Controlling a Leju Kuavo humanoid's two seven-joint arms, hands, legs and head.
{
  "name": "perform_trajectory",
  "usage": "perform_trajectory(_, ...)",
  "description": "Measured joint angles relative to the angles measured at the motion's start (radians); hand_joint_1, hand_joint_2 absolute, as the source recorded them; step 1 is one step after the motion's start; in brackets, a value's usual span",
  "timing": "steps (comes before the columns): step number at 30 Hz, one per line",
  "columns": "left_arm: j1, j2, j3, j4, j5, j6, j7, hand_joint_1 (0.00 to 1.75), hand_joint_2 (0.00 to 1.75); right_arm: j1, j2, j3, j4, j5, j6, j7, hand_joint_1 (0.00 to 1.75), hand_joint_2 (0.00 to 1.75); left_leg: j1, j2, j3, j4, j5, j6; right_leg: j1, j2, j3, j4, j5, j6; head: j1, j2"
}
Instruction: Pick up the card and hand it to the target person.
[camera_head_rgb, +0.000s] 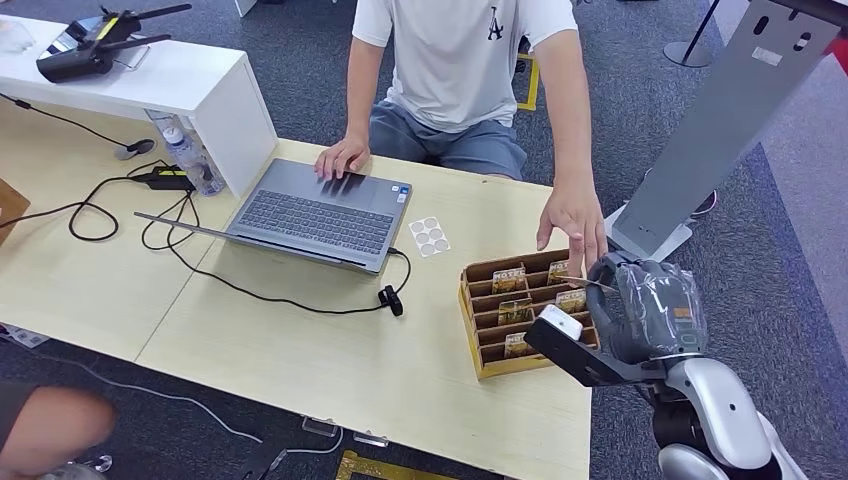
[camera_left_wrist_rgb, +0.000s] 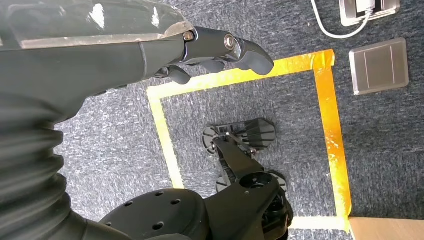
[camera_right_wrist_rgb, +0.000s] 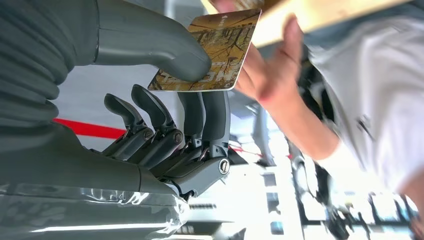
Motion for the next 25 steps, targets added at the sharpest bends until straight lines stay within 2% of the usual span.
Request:
perform_trajectory(8,-0.001,-0.004,0.0,0.0,0.0,-0.001,-0.003,0.0,1.75,0.004,0.053,0.002,-0.016,0.002,-0.211,-0.145,1.62,1.75,0.0,0.0,0.0,0.0,0.0,0.0,0.0,0.0,0.0,0.0,0.0,0.0,0.0,0.0)
perform_trajectory(16,-0.001,-0.009,0.0,0.0,-0.004,-0.008,-0.003,0.0,1.75,0.021,0.112,0.012,0.048,0.008,-0.221,-0.18,1.62,1.75,0.0,0.0,0.0,0.0,0.0,0.0,0.0,0.0,0.0,0.0,0.0,0.0,0.0,0.0)
perform_trajectory(18,-0.001,-0.009,0.0,0.0,-0.012,-0.007,-0.017,0.0,1.75,0.026,0.119,0.016,0.064,0.01,-0.215,-0.182,1.16,1.75,0.0,0.0,0.0,0.0,0.0,0.0,0.0,0.0,0.0,0.0,0.0,0.0,0.0,0.0)
perform_trajectory(20,-0.001,-0.009,0.0,0.0,-0.021,-0.006,-0.032,0.0,1.75,0.03,0.124,0.021,0.077,0.011,-0.208,-0.183,0.46,1.75,0.0,0.0,-0.001,0.0,0.0,0.0,0.0,0.0,0.0,0.0,0.0,0.0,0.0,0.0)
perform_trajectory(22,-0.001,-0.009,0.0,0.0,-0.026,-0.006,-0.043,0.0,0.87,0.032,0.127,0.027,0.087,0.004,-0.203,-0.183,0.12,1.75,0.0,0.0,-0.001,0.0,0.0,0.0,0.0,0.0,0.0,0.0,0.0,0.0,0.0,0.0)
perform_trajectory(24,-0.001,-0.009,0.0,0.0,-0.026,-0.006,-0.053,0.0,0.0,0.033,0.129,0.031,0.097,-0.023,-0.202,-0.186,0.0,1.75,0.0,0.0,-0.001,0.0,0.0,0.0,0.0,0.0,0.0,0.0,0.0,0.0,0.0,0.0)
perform_trajectory(25,-0.001,-0.009,0.0,0.0,-0.026,-0.006,-0.055,0.0,0.0,0.034,0.13,0.032,0.099,-0.031,-0.202,-0.187,0.0,1.75,0.0,0.0,-0.001,0.0,0.0,0.0,0.0,0.0,0.0,0.0,0.0,0.0,0.0,0.0)
